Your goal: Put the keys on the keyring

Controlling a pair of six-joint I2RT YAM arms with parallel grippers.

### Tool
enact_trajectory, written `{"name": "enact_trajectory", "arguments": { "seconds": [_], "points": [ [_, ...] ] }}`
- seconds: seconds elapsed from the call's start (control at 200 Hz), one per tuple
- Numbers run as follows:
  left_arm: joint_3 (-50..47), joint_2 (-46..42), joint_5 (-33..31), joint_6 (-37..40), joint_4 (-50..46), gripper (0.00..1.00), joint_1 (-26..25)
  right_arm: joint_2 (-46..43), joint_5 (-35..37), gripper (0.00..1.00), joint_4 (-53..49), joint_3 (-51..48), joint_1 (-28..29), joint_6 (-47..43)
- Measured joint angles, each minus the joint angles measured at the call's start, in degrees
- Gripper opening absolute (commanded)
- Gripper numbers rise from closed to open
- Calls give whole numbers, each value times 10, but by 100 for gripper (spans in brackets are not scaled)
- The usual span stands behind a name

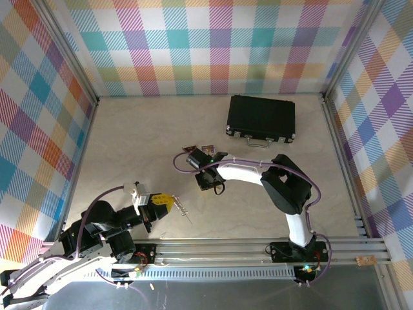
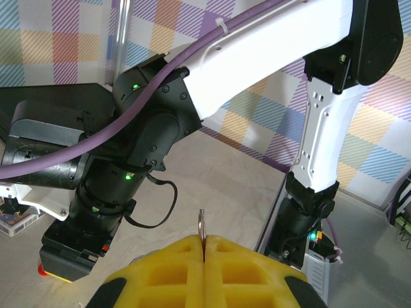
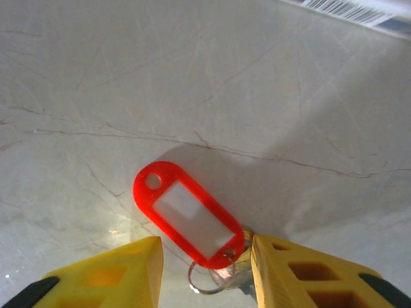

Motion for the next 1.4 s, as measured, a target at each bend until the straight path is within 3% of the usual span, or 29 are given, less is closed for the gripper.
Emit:
{"name": "enact_trajectory", "arguments": {
  "seconds": [0.59, 1.085, 1.23, 1.4],
  "points": [
    [-3, 0, 0, 0, 0, 0, 0, 1, 52, 35, -32, -6, 3, -14],
    [-3, 0, 0, 0, 0, 0, 0, -110, 63, 35, -63, -127, -5, -14],
    [-3, 0, 0, 0, 0, 0, 0, -153, 41, 41, -58, -144, -12, -10],
    [-3, 0, 0, 0, 0, 0, 0, -209, -45, 41, 12, -170, -30, 15]
  ]
}}
